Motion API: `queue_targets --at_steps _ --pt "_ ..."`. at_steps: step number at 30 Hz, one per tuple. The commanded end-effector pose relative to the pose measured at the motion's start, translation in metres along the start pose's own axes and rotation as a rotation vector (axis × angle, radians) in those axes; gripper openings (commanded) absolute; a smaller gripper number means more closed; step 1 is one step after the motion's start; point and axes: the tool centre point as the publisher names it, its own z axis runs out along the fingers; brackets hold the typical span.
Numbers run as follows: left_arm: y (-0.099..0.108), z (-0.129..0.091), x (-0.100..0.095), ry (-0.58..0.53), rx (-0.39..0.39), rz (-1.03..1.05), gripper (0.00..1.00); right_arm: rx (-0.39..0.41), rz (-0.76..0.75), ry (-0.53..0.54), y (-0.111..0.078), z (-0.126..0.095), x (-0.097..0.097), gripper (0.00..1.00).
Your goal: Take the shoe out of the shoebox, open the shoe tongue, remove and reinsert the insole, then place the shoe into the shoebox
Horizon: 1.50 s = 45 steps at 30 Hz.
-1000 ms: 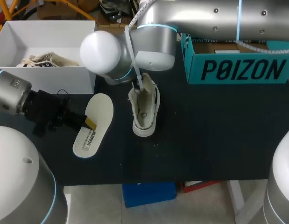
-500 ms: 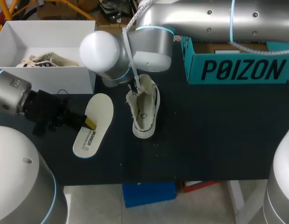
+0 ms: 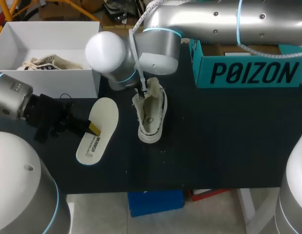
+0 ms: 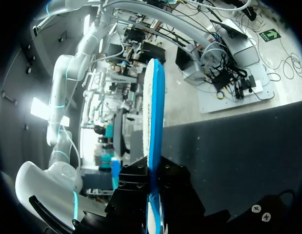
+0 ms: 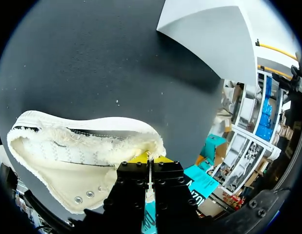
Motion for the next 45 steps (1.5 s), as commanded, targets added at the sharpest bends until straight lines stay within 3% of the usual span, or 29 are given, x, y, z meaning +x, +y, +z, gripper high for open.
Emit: queue_targets --at_steps 1,7,8,9,31,45 --pt "-0.001 0.0 0.0 0.005 0.001 0.0 0.0 0.004 0.006 0.002 0.0 0.005 -0.001 0.0" --pt "-0.001 0.0 0.0 0.005 0.001 0.0 0.0 0.013 0.019 0.004 0.0 0.003 0.002 0.0" --pt "-0.001 0.0 0.0 0.005 0.001 0.0 0.0 0.024 0.03 0.007 -0.001 0.002 0.003 0.27" --pt "-0.001 0.0 0.0 0.005 0.001 0.0 0.0 0.036 0.041 0.007 -0.004 0.001 0.004 1.0" --pt "-0.001 0.0 0.0 0.005 0.001 0.0 0.0 -0.051 0.302 -0.004 -0.042 -0.082 0.022 1.0" --pt "-0.001 0.0 0.0 0.005 0.001 0.0 0.0 -0.409 0.654 0.017 -0.053 -0.139 0.046 1.0"
